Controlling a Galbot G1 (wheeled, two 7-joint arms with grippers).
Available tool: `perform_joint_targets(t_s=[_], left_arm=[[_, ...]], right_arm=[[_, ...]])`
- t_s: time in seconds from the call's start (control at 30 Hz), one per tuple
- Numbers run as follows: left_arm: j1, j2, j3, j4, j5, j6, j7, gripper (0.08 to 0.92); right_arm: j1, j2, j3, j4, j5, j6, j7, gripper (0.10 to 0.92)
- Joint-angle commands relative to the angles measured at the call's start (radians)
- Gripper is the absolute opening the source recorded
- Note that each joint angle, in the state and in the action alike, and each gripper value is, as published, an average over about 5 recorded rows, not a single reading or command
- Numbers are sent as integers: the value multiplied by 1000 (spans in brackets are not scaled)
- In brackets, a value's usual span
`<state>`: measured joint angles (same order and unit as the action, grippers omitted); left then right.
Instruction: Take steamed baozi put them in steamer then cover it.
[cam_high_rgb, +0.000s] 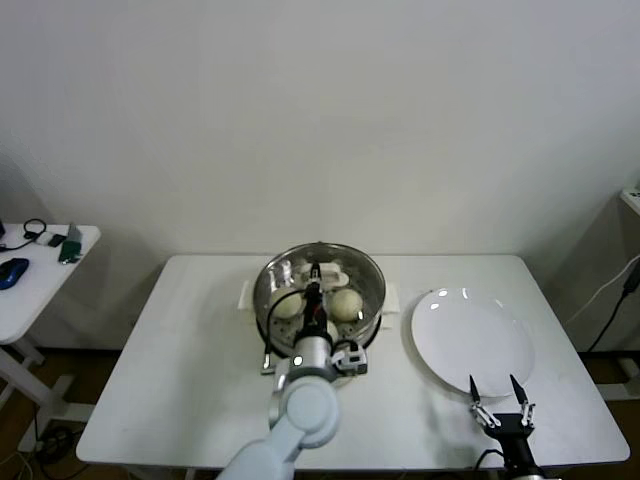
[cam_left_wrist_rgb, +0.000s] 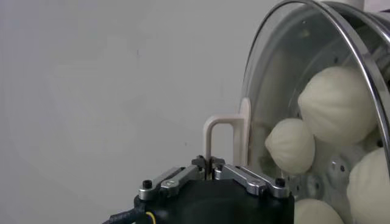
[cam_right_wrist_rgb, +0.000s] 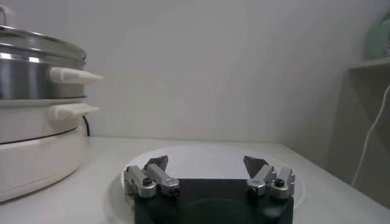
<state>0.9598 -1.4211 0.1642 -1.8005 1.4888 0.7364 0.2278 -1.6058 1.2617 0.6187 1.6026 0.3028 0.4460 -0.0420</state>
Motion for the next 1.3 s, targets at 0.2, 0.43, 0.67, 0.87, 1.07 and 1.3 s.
perform_joint_targets(t_s=[0.2,0.43,0.67,0.87,1.07,1.3], left_arm=[[8,6,-18,31,-7,40,-57,132],[17,15,-16,34,-9,33,-61,132],[18,22,-9,25,-32,29,-75,132],[3,42,16,-19,-139,41,-96,207],[0,96,28,-155,-299,49,-124,389],[88,208,20,-283,-432,47,-124,605]], right_arm=[[-2,3,0,0,-2,3,-7,823],[-7,1,2,2,-3,8,-11,823],[-9,2,1,4,-4,9,-11,823],[-11,-2,1,10,-1,4,-12,823],[-23,-7,1,32,19,-13,-21,823],[-22,-14,-1,35,18,-38,-9,823]])
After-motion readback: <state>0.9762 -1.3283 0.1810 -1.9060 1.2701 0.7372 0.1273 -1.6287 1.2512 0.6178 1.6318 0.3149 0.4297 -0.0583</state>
